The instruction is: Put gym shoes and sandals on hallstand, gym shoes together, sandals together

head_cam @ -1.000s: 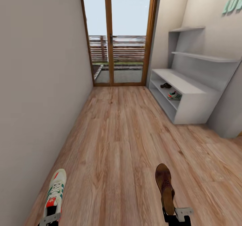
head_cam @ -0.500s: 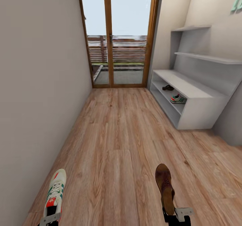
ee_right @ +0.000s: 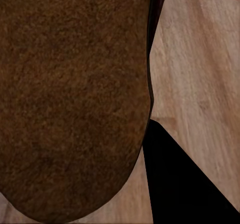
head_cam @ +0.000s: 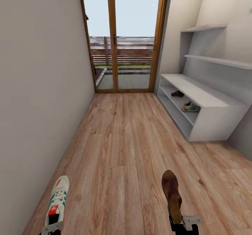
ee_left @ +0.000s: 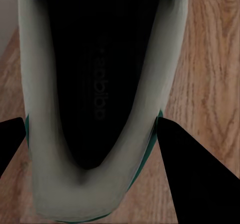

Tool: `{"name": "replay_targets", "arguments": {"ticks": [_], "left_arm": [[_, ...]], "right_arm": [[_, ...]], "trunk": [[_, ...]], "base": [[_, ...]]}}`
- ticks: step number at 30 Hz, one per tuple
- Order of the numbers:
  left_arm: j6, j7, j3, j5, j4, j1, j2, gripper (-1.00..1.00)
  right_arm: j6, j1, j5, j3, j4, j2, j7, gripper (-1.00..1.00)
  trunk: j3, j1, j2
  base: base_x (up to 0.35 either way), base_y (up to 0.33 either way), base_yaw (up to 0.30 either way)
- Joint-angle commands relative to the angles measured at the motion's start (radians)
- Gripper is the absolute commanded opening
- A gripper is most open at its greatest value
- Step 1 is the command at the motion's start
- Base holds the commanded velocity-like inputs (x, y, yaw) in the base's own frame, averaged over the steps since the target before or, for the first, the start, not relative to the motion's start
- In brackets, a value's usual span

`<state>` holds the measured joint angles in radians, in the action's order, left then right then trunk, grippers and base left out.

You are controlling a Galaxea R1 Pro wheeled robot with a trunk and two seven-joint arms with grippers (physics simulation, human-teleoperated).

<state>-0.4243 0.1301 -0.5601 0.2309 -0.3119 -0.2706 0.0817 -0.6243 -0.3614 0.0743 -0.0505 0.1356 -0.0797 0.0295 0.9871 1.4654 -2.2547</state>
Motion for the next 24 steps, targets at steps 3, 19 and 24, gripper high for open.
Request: {"name": "replay_targets", "arguments": {"ticks": [3, 19, 24], "left_arm": [[-0.004, 0.006, -0.009, 0.008, 0.001, -0.001, 0.0, -1.0], [-0.004, 0.006, -0.009, 0.009, 0.001, -0.001, 0.0, -1.0], [-0.004, 0.006, -0.009, 0.008, 0.001, -0.001, 0.0, -1.0]], "right_arm": [[-0.002, -0.001, 0.004, -0.006, -0.001, 0.0, 0.004, -1.0], [-0.002, -0.001, 0.004, -0.006, -0.001, 0.0, 0.004, -1.0], [-0.002, -0.001, 0.004, -0.006, -0.001, 0.0, 0.004, -1.0]], "trunk": [[0.001, 0.0, 0.0], [0.001, 0.0, 0.0], [0.001, 0.0, 0.0]], "base": [[0.34, 0.0, 0.0], [0.34, 0.0, 0.0], [0.34, 0.0, 0.0]]}}
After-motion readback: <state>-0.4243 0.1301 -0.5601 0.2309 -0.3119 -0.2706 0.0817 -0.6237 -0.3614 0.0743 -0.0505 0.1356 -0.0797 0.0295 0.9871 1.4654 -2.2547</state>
